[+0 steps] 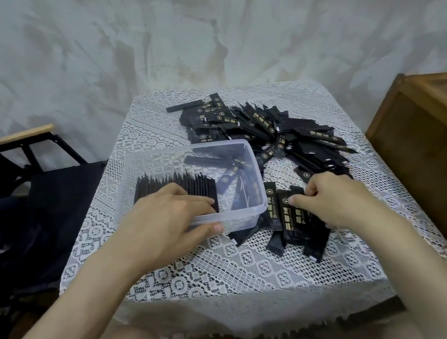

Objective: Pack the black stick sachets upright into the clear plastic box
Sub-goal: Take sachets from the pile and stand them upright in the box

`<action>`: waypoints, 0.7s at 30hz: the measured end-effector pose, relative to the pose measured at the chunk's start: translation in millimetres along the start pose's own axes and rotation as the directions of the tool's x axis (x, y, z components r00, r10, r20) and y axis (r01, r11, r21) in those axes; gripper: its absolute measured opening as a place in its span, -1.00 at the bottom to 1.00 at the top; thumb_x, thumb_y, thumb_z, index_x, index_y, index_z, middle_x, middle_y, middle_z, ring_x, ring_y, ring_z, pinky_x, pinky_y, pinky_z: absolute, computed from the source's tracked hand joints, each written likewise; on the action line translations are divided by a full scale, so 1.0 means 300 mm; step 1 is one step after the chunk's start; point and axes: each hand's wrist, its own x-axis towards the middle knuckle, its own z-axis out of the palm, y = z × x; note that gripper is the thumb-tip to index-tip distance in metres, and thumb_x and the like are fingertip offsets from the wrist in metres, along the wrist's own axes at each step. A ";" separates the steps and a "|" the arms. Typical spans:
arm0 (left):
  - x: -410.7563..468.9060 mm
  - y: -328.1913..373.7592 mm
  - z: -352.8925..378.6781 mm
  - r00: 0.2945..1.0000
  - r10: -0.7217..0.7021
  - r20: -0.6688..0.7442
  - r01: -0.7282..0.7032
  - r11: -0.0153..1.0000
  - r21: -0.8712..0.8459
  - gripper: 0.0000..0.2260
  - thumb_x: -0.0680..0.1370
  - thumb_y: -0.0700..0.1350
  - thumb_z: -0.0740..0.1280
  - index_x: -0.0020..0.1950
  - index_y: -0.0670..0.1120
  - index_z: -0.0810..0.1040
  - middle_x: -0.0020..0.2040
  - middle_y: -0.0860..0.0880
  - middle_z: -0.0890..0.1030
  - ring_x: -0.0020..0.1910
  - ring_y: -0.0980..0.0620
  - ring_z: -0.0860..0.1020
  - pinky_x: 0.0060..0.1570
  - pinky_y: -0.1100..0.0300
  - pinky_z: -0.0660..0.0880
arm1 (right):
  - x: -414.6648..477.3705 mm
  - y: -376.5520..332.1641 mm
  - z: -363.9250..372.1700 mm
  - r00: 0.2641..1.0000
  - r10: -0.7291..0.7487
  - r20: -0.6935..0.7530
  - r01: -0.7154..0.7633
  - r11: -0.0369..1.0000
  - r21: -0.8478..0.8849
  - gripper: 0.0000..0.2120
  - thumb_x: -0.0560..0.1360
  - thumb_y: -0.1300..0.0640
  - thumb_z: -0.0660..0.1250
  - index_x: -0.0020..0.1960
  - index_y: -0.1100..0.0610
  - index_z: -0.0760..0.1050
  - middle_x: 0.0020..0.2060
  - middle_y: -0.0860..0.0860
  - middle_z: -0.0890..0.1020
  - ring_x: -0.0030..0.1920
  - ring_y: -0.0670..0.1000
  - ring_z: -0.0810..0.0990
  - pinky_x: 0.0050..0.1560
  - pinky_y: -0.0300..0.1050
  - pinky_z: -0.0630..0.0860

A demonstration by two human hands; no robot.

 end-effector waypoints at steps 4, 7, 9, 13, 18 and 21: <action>0.000 0.004 -0.001 1.000 -0.004 -0.005 0.004 1.000 -0.022 -0.49 0.51 0.46 -0.05 0.17 0.30 0.56 0.31 0.40 0.49 0.15 0.17 0.39 -0.05 0.10 0.56 | -0.026 -0.038 0.027 1.000 -0.001 -0.012 0.001 0.999 -0.032 -0.43 0.42 -0.45 0.35 -0.07 0.08 0.43 -0.17 0.01 0.59 -0.08 0.16 0.59 -0.12 0.02 0.53; -0.002 0.006 -0.003 1.000 -0.002 -0.012 0.002 1.000 -0.020 -0.49 0.51 0.46 -0.05 0.17 0.30 0.57 0.31 0.40 0.49 0.15 0.18 0.40 -0.06 0.11 0.57 | -0.041 -0.065 0.022 1.000 -0.009 0.014 0.010 1.000 -0.021 -0.46 0.45 -0.37 0.39 0.02 0.11 0.43 -0.12 0.00 0.55 -0.01 0.19 0.56 -0.11 0.02 0.49; -0.004 0.007 -0.003 1.000 -0.001 -0.019 0.001 1.000 -0.025 -0.50 0.52 0.45 -0.04 0.17 0.30 0.57 0.31 0.39 0.50 0.16 0.18 0.40 -0.06 0.12 0.56 | -0.032 -0.069 0.022 1.000 -0.008 0.027 0.008 1.000 -0.013 -0.53 0.49 -0.27 0.40 0.08 0.11 0.44 -0.07 0.06 0.54 -0.01 0.20 0.51 -0.07 0.02 0.48; -0.002 0.007 -0.002 1.000 -0.001 -0.019 0.000 1.000 -0.014 -0.50 0.52 0.45 -0.05 0.18 0.32 0.56 0.30 0.41 0.49 0.16 0.20 0.39 -0.08 0.15 0.55 | -0.006 -0.062 0.025 0.998 -0.010 0.056 0.005 0.997 0.081 -0.60 0.49 -0.20 0.44 0.03 0.10 0.45 -0.07 0.03 0.59 -0.01 0.16 0.56 -0.07 -0.01 0.50; -0.006 0.008 -0.004 1.000 -0.001 -0.024 0.000 1.000 -0.021 -0.48 0.51 0.46 -0.06 0.18 0.31 0.57 0.31 0.40 0.49 0.16 0.19 0.39 -0.08 0.18 0.54 | -0.007 -0.059 0.024 0.996 -0.039 0.081 0.024 0.985 0.174 -0.46 0.46 -0.29 0.43 -0.06 0.23 0.50 -0.25 0.00 0.56 -0.19 0.13 0.59 -0.17 -0.05 0.44; -0.004 0.009 -0.005 1.000 0.002 -0.023 -0.002 1.000 -0.020 -0.48 0.51 0.45 -0.06 0.18 0.31 0.57 0.31 0.40 0.49 0.17 0.19 0.40 -0.08 0.19 0.53 | -0.016 -0.058 0.032 0.997 -0.032 0.064 0.021 0.984 0.176 -0.51 0.47 -0.22 0.46 0.00 0.23 0.51 -0.17 0.01 0.64 -0.12 0.13 0.63 -0.08 -0.05 0.50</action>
